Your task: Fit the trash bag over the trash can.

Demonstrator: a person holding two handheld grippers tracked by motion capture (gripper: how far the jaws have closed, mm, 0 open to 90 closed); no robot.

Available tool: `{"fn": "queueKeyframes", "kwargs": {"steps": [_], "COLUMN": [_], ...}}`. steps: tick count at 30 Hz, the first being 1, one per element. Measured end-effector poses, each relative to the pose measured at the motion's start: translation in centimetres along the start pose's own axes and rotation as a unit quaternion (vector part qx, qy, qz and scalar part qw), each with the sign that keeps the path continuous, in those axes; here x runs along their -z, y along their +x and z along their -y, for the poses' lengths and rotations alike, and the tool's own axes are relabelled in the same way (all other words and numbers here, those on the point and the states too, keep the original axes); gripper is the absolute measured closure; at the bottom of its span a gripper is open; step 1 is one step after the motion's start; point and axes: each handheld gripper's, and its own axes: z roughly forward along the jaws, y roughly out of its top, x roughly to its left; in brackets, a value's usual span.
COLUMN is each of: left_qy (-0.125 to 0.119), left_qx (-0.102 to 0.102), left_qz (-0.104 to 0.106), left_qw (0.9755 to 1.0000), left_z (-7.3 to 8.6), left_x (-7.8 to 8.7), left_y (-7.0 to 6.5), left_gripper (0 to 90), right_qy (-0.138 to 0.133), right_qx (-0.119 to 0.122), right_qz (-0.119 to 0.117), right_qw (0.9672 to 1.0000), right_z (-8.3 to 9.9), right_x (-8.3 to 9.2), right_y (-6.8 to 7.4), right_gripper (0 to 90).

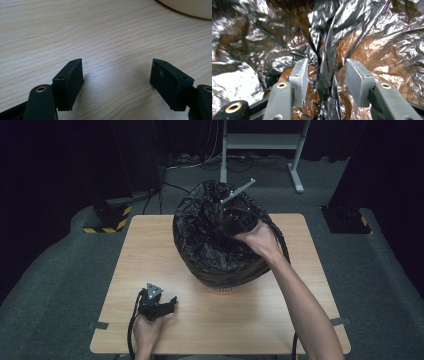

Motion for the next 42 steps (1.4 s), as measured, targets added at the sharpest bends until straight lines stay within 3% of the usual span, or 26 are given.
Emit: {"fn": "queueKeyframes", "kwargs": {"steps": [6, 18, 22, 30, 42], "left_qy": [0.001, 0.0, 0.0, 0.001, 0.001], "left_qx": [-0.002, -0.001, -0.001, -0.001, -0.001], "left_qz": [-0.001, -0.001, -0.001, 0.0, 0.0], "left_qw": [1.0, 1.0, 1.0, 1.0, 1.0], "left_z": [0.0, 0.0, 0.0, 0.0, 0.0], "left_x": [0.0, 0.0, 0.0, 0.0, 0.0], "left_y": [0.0, 0.0, 0.0, 0.0, 0.0], "left_gripper": [26.7, 26.7, 26.7, 26.7, 26.7], "right_qy": [-0.014, 0.0, 0.011, 0.039, 0.108], "right_qx": [0.0, -0.008, -0.01, -0.01, -0.026], "right_qz": [0.004, 0.017, 0.027, 0.019, 0.012], "right_qw": [0.9999, 0.9998, 0.9995, 0.999, 0.9938], "right_z": [-0.4, -1.4, -1.6, -1.8, -1.7], "right_x": [-0.2, -1.8, -2.4, -3.4, -5.1], "right_y": [0.0, -0.1, -0.2, -0.5, -0.8], "right_gripper": [57.9, 62.5, 68.4, 88.4, 89.6]}}
